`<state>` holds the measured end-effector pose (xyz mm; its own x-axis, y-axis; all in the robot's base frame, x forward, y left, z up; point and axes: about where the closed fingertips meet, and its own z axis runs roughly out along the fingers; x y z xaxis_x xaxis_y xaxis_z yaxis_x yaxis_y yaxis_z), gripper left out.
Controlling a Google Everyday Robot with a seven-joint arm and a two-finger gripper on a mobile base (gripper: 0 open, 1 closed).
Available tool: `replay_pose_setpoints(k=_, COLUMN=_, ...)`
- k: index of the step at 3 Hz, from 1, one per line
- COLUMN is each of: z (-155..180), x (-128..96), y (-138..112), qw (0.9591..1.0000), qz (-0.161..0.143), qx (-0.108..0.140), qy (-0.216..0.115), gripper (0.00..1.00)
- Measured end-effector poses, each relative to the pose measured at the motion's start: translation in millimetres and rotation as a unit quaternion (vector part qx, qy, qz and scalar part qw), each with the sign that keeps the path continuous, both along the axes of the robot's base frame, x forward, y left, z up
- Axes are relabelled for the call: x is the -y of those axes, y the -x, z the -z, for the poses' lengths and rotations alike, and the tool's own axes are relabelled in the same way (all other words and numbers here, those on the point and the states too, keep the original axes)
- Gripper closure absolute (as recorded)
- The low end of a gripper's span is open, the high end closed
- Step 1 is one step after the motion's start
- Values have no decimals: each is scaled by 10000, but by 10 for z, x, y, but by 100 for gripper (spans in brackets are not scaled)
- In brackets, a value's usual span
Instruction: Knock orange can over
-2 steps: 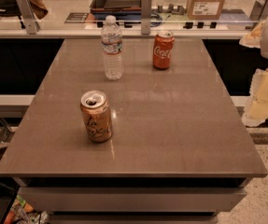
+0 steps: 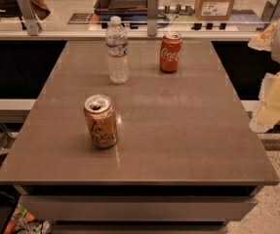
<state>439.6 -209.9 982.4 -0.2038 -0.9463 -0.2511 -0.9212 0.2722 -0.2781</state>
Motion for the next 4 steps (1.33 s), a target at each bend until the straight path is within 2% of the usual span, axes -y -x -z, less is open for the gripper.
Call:
replay_pose_setpoints(k=1, z=113, x=-142, y=-73, qw=9989, qz=-125, qx=90, qy=-435, gripper=0)
replay_pose_setpoints(k=2, z=245, x=-293, y=-174, qw=9927, qz=-319, qx=223, qy=-1140, gripper=0)
replay_pose_setpoints(k=3, z=443, x=-535, y=-306, qw=9770, qz=-658, qx=229, qy=-2017, gripper=0)
replay_pose_setpoints(k=4, z=605, x=-803, y=-391, qw=9522, qz=-1018, qx=179, qy=-2874, gripper=0)
